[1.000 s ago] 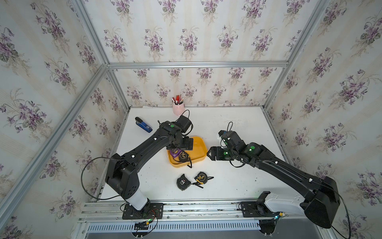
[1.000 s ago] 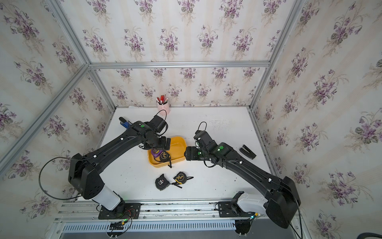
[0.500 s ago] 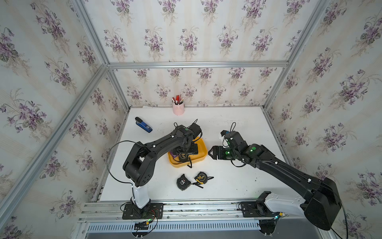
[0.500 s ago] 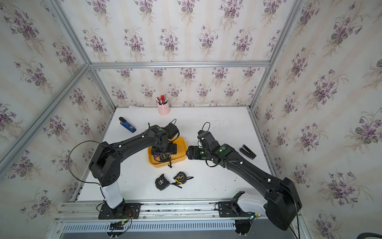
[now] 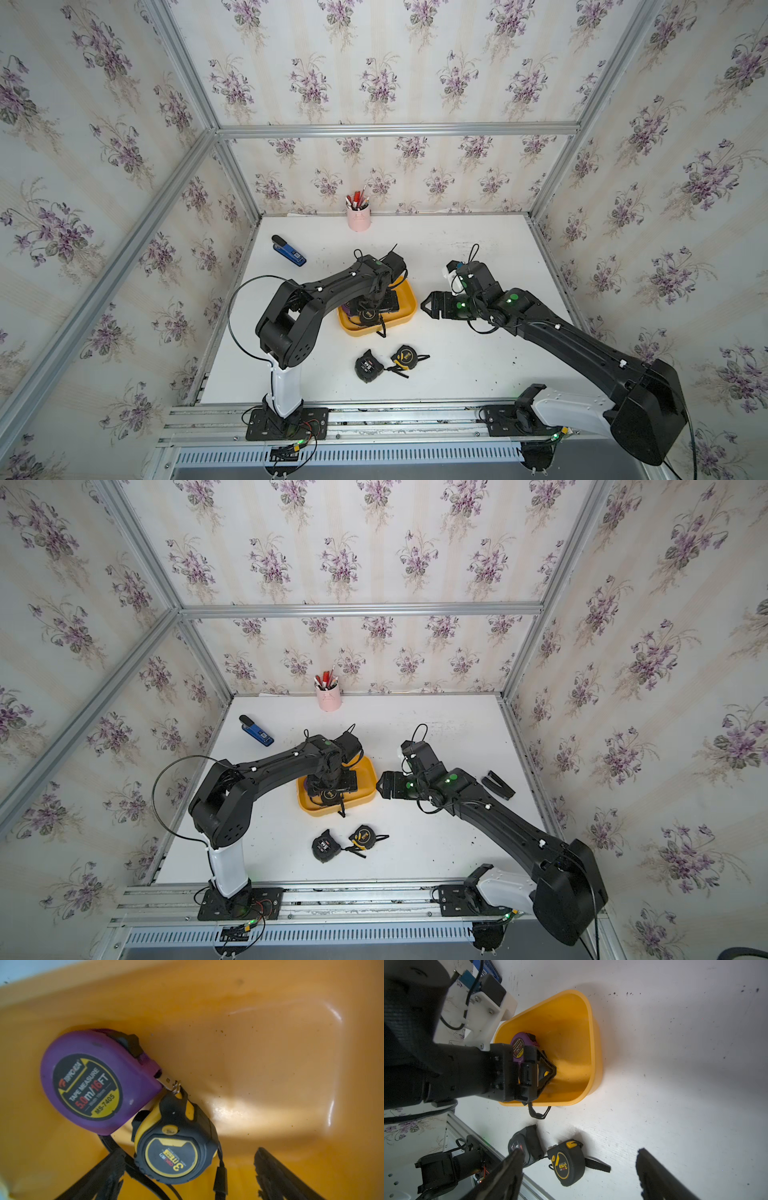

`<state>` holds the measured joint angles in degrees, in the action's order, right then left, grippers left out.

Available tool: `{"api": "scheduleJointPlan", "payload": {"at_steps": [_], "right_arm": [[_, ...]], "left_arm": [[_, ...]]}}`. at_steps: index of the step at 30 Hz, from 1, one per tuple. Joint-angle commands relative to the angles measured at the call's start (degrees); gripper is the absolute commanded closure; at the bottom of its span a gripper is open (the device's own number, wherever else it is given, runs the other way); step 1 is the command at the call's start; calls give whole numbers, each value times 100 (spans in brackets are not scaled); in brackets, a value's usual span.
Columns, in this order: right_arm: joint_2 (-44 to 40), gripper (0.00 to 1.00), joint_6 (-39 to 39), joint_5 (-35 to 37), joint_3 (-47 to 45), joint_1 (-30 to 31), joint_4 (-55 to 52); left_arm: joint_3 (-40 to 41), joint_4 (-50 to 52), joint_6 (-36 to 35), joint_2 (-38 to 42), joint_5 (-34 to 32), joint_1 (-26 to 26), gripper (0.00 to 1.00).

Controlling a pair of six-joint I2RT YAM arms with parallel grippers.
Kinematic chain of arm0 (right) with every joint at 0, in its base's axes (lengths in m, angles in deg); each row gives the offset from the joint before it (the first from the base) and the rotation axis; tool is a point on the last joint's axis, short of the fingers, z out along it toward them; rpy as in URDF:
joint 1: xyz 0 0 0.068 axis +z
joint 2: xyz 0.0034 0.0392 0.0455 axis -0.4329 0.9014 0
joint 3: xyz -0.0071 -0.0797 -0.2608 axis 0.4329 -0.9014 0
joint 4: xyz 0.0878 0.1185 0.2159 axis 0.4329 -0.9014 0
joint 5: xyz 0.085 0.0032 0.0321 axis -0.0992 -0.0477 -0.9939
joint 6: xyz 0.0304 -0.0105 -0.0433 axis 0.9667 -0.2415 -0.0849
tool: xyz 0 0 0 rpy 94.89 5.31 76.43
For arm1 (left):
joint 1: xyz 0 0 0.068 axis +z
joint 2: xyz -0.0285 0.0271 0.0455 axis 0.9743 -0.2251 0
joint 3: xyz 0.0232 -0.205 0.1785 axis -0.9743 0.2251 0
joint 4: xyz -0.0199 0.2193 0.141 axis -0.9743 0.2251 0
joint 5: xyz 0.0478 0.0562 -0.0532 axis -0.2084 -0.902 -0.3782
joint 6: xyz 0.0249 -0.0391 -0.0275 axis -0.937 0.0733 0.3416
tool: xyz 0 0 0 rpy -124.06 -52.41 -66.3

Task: Take the tape measure out of the storage box
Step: Pick up the tape measure from the storage box.

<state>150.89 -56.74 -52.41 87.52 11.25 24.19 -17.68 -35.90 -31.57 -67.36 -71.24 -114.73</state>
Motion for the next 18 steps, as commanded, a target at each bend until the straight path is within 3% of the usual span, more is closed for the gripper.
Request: {"api": "scheduleJointPlan", "payload": {"at_steps": [1, 18], "right_arm": [[-33, 13, 4, -21, 16, -8, 102], [91, 13, 87, -81, 75, -39, 106]], "left_arm": [[110, -188, 143, -65, 206, 115, 0], [500, -713, 180, -189, 684, 338, 1]]}}
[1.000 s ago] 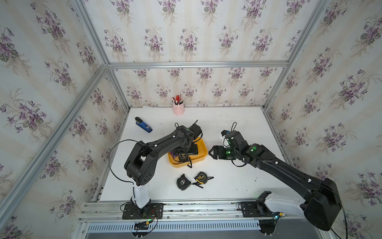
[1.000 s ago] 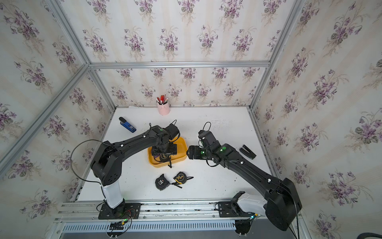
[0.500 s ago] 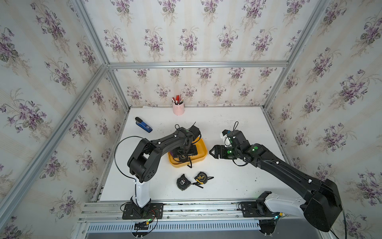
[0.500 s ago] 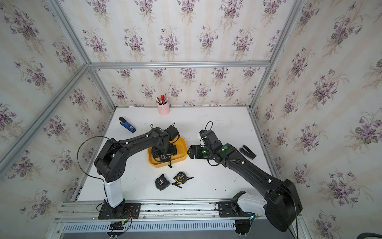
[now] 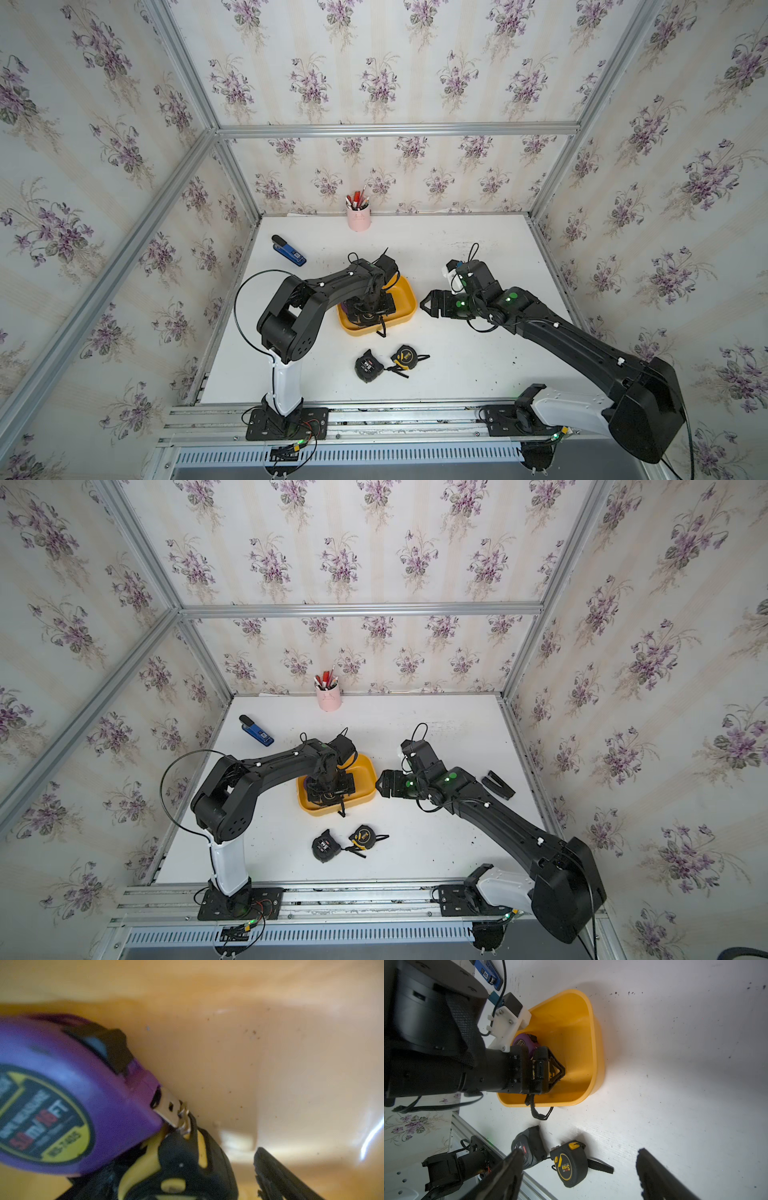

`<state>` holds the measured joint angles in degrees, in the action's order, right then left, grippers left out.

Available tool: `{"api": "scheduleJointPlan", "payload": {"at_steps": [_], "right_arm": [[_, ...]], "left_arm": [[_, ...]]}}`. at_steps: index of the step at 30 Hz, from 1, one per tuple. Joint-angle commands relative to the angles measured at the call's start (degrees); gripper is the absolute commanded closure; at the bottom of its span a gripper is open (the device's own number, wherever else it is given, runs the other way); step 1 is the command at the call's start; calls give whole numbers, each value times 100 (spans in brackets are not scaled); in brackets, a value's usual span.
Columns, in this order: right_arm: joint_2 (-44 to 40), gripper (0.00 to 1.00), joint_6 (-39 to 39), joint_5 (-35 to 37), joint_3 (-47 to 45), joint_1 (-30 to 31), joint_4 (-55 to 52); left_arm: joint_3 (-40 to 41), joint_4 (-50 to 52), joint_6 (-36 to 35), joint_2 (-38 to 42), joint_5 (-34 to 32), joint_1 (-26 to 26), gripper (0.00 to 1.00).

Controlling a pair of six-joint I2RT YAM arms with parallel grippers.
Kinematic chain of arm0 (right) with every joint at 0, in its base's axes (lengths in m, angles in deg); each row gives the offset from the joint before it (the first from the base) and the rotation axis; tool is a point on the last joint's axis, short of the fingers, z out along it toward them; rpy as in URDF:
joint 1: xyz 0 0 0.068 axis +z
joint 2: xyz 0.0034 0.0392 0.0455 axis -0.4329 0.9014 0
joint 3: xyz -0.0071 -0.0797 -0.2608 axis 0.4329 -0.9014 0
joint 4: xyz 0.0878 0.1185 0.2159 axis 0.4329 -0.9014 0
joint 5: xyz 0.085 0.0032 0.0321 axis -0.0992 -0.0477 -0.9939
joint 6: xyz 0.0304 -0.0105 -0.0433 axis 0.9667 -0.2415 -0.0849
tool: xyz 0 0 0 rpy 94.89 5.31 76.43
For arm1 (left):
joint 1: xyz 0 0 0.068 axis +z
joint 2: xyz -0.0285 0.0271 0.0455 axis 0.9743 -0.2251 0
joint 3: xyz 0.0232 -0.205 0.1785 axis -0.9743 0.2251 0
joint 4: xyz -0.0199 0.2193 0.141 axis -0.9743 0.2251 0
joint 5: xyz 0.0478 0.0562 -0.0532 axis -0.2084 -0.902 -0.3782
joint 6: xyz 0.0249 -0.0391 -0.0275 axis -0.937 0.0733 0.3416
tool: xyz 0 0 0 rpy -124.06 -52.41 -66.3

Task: Take the tape measure out of the storage box
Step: Pick up the tape measure from the storage box, then place the tape measure at the center of the board.

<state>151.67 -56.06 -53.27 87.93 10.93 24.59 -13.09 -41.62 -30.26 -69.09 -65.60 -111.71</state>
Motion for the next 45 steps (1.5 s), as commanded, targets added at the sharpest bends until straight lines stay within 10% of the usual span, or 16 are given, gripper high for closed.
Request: {"api": "scheduleJointPlan", "payload": {"at_steps": [1, 5, 14, 33, 45], "right_arm": [[16, 13, 34, 9, 35, -2, 54], [25, 13, 66, 23, 9, -8, 55], [1, 13, 151, 25, -103, -3, 162], [-217, 14, 361, 136, -237, -2, 661], [-397, 16, 436, 172, -393, 33, 2876]], "left_arm": [[63, -171, 48, -1, 130, 45, 2], [86, -217, 27, 71, 113, 45, 13], [-79, -125, 64, 336, 150, 15, 73], [-1609, 348, 78, 1071, 280, -50, 77], [-2169, 54, 944, 1285, 1266, 40, 71]]}}
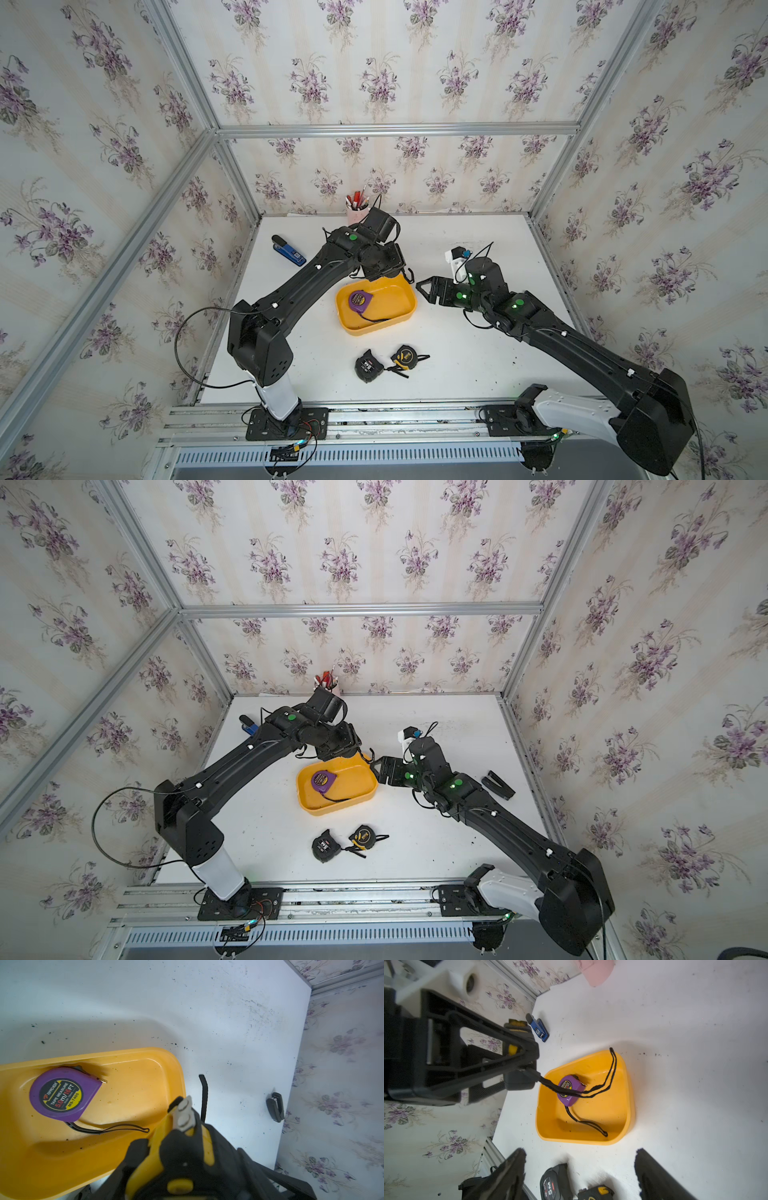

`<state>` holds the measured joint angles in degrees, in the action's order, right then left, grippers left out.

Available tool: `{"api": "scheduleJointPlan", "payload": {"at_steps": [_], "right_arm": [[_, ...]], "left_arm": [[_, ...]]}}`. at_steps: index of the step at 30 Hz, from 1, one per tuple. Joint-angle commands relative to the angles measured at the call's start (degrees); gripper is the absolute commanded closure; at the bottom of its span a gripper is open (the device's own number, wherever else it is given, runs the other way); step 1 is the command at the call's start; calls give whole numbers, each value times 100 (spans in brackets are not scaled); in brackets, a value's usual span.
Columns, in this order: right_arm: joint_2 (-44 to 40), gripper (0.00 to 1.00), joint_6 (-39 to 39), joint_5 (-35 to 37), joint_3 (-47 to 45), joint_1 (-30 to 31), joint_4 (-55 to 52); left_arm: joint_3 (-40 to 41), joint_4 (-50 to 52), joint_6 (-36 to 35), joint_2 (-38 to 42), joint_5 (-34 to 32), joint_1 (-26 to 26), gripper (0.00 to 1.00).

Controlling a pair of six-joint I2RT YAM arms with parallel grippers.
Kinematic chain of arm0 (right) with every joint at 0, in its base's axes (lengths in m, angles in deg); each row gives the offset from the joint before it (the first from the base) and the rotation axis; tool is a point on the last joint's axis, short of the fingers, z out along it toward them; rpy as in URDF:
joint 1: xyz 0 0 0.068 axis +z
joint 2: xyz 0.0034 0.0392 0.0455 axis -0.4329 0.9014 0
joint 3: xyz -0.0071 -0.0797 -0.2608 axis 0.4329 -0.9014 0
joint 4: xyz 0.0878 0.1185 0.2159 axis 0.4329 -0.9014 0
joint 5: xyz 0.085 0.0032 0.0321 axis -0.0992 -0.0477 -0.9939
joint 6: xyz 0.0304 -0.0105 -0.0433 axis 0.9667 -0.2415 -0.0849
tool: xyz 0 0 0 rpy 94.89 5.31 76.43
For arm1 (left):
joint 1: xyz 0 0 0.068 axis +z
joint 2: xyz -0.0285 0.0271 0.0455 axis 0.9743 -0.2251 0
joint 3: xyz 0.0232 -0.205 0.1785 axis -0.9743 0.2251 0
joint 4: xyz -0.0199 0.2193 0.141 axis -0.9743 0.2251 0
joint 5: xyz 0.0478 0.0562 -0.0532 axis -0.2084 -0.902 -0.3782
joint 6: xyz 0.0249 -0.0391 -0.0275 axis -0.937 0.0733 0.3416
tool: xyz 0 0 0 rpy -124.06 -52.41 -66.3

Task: Take the tape measure out of the storage box
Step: Place the tape measure at the center of the board.

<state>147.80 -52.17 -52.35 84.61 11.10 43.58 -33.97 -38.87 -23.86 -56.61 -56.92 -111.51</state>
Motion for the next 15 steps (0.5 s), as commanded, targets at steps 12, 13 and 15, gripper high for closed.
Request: {"api": "scheduleJointPlan", "payload": {"at_steps": [12, 13, 15], "right_arm": [[587, 17, -237, 31, 24, 205, 2473], [666, 17, -272, 53, 66, 250, 2574], [848, 17, -326, 96, 191, 323, 2647]], "left_arm": [[-79, -533, 789, 19, 879, 18, 69], [-83, -559, 802, 19, 879, 16, 69], [-75, -608, 862, 2, 1048, 16, 69]]}}
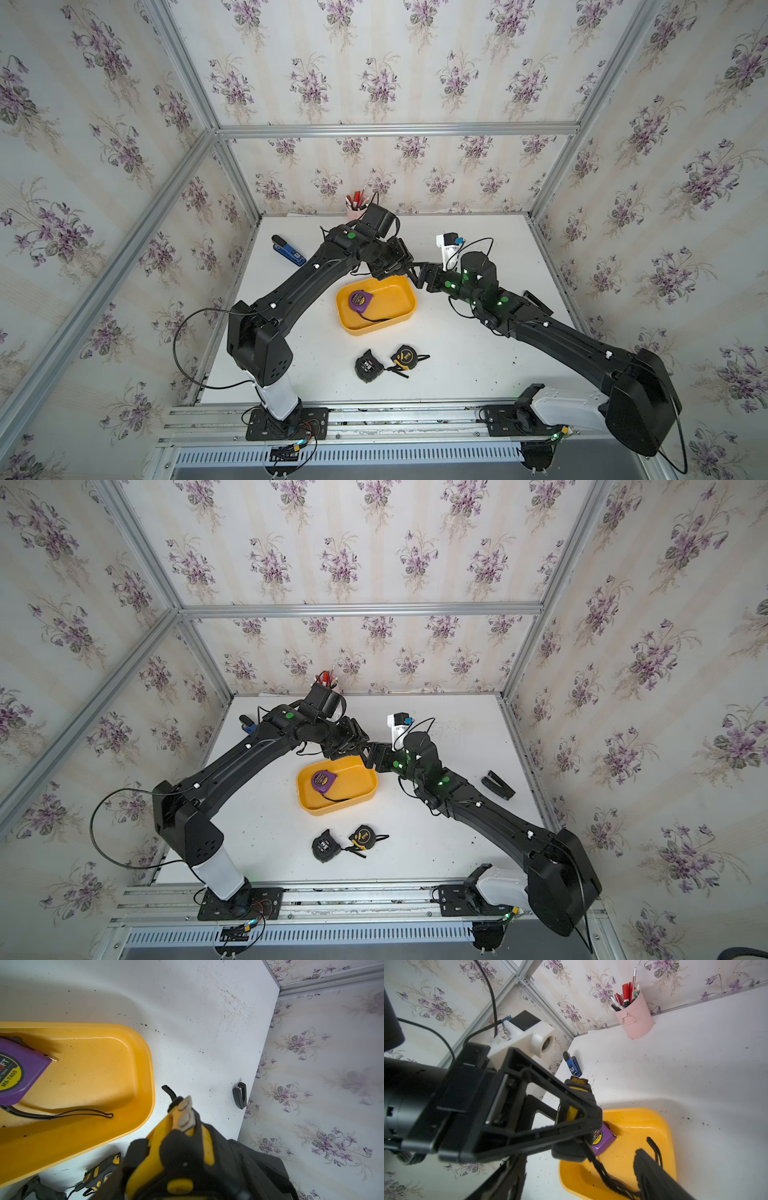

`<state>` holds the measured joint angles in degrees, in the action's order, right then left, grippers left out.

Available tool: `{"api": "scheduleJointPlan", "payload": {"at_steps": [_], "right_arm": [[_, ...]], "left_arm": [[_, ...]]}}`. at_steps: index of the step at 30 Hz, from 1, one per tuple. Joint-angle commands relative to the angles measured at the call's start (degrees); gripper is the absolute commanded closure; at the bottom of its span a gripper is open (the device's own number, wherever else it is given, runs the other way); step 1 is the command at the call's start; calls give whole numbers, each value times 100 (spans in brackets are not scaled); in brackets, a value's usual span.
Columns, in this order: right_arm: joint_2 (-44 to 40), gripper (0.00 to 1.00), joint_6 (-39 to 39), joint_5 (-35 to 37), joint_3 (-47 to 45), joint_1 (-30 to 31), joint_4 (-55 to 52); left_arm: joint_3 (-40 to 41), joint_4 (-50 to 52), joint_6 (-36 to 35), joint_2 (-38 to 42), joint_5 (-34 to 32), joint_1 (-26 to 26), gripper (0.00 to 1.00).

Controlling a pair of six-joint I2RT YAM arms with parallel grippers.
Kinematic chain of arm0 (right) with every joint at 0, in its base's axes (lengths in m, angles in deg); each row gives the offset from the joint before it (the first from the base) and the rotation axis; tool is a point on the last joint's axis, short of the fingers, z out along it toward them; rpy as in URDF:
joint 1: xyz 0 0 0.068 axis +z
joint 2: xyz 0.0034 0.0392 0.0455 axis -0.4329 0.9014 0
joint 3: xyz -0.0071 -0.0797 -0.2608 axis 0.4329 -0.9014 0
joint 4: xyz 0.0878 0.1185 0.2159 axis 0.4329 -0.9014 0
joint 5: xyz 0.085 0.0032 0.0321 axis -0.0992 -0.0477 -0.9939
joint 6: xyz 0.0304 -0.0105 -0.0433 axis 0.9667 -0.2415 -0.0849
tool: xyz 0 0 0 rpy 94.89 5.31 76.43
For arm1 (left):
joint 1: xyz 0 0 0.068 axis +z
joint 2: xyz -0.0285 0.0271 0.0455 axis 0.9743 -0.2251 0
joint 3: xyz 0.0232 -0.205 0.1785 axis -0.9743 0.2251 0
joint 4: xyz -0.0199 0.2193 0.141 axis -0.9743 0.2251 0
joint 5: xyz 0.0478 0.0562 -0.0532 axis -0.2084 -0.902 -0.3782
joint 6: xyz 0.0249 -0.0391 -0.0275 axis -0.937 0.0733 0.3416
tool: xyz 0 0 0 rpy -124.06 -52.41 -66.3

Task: Take the tape measure out of the storage box
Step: Place the tape measure at the center of the board.

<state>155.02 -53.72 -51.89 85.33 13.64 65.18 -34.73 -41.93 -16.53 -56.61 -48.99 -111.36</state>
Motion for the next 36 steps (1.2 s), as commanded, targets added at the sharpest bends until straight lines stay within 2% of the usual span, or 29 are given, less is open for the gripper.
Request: {"api": "scheduleJointPlan", "payload": {"at_steps": [1, 5, 7, 9, 11, 14, 18, 20, 25, 29, 33, 36], "right_arm": [[210, 17, -179, 64, 169, 96, 533], [414, 19, -179, 111, 207, 158, 761], [492, 25, -169, 146, 223, 169, 821], [563, 44, -163, 192, 275, 169, 796], [611, 56, -158, 192, 325, 167, 713], [559, 65, -146, 215, 287, 173, 661], [368, 68, -166, 404, 177, 170, 515], [249, 69, -216, 527, 159, 171, 351], [-254, 70, -343, 820, 85, 158, -422], [-661, 70, -366, 899, 149, 158, -1772], [-1213, 70, -111, 847, 45, 164, -3389], [-1618, 69, 226, 531, -189, 158, -4115]], "left_arm": [[11, -328, 151, -3, 313, 3, 69], [44, -437, 237, 25, 443, 0, 68], [109, -560, 306, 59, 489, 0, 66], [227, -739, 380, 114, 535, 1, 65], [240, -756, 376, 124, 521, 0, 62], [265, -838, 350, 159, 491, 5, 46], [275, -990, 242, 190, 464, 1, 8], [266, -1020, 181, 178, 464, 16, 1], [300, -999, -76, 225, 423, 35, 0], [395, -642, -401, 322, 155, 53, 0], [551, 20, -1128, 388, -598, 53, 0], [600, 507, -1690, 303, -1094, 56, 0]]}}
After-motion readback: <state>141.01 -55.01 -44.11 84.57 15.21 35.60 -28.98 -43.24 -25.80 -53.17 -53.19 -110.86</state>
